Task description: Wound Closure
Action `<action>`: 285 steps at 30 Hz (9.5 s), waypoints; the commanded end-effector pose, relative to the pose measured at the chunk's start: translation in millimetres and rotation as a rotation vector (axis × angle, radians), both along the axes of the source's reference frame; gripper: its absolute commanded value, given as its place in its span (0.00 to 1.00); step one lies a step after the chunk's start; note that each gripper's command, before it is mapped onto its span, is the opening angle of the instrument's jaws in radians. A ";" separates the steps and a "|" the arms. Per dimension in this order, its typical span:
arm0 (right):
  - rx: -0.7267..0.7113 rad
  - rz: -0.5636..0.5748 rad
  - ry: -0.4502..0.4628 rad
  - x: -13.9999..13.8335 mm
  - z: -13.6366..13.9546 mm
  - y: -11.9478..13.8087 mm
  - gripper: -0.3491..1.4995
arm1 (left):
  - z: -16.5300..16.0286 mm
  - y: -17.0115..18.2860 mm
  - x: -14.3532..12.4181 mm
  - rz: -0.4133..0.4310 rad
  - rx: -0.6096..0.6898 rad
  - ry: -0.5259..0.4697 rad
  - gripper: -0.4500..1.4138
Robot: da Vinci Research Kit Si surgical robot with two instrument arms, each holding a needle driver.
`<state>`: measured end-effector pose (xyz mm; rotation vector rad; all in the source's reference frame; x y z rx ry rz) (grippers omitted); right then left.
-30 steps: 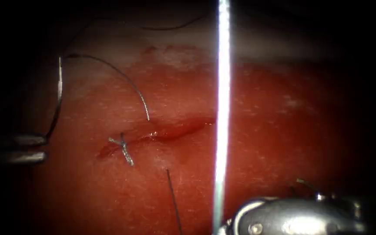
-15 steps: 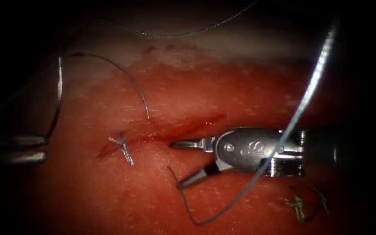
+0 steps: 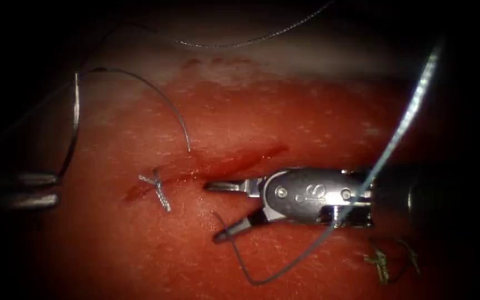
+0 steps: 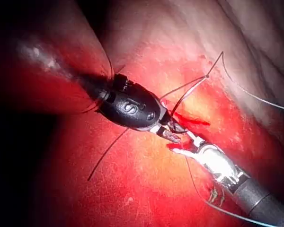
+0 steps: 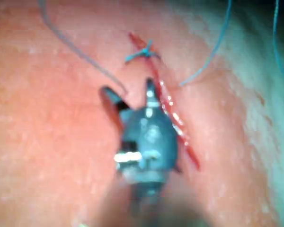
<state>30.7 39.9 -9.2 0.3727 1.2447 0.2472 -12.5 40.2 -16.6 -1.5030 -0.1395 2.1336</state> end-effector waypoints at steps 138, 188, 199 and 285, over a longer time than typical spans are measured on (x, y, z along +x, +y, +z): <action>0.000 -0.098 -0.054 0.0 -1.3 -0.8 0.00 | 0.9 -0.6 -0.5 0.004 0.001 -0.003 0.05; 0.010 -0.087 0.004 -1.9 -8.6 -1.2 0.93 | 21.3 2.2 2.8 0.101 0.122 0.281 0.45; 0.007 -0.081 0.004 -2.2 -8.4 -1.1 0.93 | 12.5 4.4 4.4 0.008 0.403 0.222 0.64; 0.598 0.393 -0.179 6.1 7.4 8.7 0.00 | 7.7 -7.4 -11.0 -0.057 0.525 0.057 0.25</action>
